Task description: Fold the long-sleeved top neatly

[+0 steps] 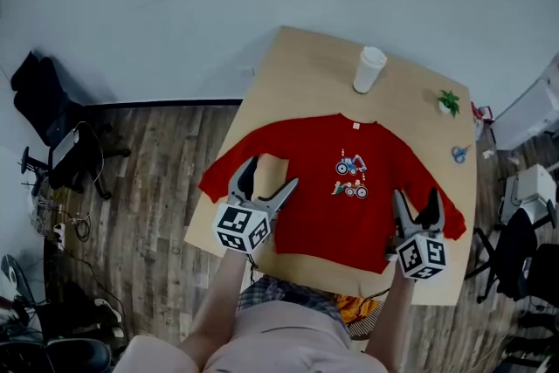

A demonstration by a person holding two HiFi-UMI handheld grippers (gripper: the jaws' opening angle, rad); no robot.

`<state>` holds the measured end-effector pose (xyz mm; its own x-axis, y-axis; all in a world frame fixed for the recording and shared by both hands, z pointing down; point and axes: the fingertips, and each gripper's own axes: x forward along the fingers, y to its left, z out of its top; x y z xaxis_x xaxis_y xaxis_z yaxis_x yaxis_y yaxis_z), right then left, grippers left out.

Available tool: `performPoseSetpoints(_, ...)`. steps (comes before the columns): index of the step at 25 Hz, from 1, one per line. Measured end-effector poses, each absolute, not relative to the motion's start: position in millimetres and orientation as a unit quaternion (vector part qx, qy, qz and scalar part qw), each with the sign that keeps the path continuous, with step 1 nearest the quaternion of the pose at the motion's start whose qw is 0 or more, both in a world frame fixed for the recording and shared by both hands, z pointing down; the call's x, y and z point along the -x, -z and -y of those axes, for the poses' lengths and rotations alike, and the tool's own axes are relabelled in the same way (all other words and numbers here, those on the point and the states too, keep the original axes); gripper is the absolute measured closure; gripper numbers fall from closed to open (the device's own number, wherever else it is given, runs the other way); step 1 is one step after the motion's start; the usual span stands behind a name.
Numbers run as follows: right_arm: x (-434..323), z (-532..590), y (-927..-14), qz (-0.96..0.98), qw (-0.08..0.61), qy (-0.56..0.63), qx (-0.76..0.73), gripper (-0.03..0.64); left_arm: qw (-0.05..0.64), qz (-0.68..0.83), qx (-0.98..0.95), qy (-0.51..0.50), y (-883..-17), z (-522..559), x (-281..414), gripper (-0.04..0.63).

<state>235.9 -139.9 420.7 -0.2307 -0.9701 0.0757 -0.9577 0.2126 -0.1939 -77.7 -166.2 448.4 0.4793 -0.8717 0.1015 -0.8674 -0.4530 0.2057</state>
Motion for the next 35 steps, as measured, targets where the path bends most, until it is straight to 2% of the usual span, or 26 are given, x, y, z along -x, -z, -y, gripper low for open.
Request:
performPoseSetpoints(10, -114.9, 197.7, -407.4, -0.859, -0.01, 0.11, 0.501, 0.143, 0.122, 0.602, -0.789, 0.005, -454.8, 146.9, 173.5, 0.167)
performPoseSetpoints(19, 16.6, 225.1, -427.0, -0.921, -0.084, 0.102, 0.367, 0.143, 0.166, 0.672, -0.722, -0.005, -492.2, 125.8, 241.4, 0.167)
performPoseSetpoints(29, 158.9, 230.7, -499.2, -0.952, -0.181, 0.099, 0.225, 0.143, 0.258, 0.719, -0.645, -0.025, -563.6, 131.4, 286.9, 0.167)
performPoseSetpoints(35, 203.5, 230.7, -561.2, -0.947, -0.228, 0.132, 0.185, 0.143, 0.33, 0.732, -0.595, -0.047, -614.3, 137.1, 309.3, 0.185)
